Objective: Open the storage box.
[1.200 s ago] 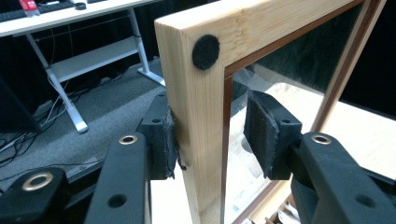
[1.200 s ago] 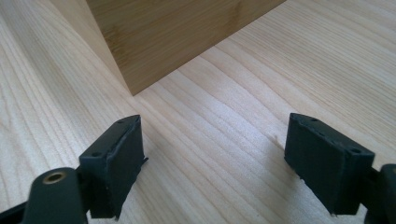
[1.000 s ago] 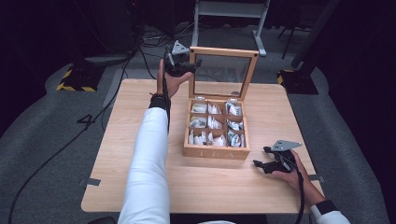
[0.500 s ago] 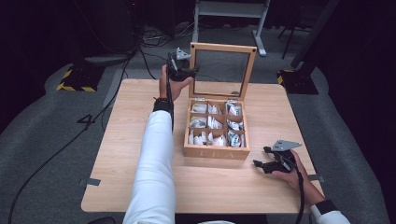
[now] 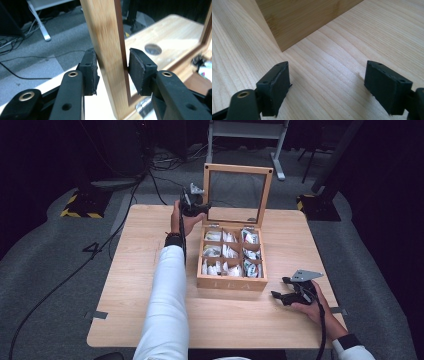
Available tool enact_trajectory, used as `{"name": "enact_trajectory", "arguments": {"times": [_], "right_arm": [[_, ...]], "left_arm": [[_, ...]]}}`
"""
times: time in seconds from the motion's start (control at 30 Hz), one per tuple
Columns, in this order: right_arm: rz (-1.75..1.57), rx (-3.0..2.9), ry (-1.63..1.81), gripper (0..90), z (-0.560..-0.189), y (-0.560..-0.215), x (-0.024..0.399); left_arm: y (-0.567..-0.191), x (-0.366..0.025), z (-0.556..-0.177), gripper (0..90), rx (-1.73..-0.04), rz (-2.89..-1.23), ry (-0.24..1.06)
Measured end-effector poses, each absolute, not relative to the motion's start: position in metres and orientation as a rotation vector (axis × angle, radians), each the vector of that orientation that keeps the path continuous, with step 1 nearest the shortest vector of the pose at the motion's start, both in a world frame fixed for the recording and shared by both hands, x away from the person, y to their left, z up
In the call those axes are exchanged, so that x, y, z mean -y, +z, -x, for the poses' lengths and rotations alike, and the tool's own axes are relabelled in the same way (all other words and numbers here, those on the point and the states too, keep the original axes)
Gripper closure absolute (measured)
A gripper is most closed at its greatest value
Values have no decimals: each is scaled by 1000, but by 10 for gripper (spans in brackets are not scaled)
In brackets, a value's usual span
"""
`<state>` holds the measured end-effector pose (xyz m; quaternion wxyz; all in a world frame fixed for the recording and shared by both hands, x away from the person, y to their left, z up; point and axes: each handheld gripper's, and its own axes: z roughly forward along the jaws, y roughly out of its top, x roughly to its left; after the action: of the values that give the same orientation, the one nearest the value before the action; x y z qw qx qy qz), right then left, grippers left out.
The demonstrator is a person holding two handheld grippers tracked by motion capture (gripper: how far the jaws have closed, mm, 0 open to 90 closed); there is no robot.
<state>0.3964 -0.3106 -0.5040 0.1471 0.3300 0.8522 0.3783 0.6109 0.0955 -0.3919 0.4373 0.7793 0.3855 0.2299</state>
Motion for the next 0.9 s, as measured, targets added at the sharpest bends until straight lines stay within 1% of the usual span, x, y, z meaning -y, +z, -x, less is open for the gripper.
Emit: {"name": "enact_trajectory", "arguments": {"times": [0.13,0.2,0.27,0.77,0.9], "right_arm": [[-951,-2451,1087,205,-396,-504,311],[-955,-2449,1087,205,-396,-504,310],[-957,-2448,1086,205,-397,-504,310],[-963,-2444,1084,204,-396,-504,310],[-963,-2443,1083,204,-396,-504,310]], "left_arm": [[-401,-94,-608,603,-976,-1971,559],[-404,-93,-605,599,-988,-1978,570],[-408,-94,-603,605,-997,-1971,552],[-432,-99,-592,616,-1007,-2036,507],[-437,-100,-589,605,-1010,-2042,491]]}}
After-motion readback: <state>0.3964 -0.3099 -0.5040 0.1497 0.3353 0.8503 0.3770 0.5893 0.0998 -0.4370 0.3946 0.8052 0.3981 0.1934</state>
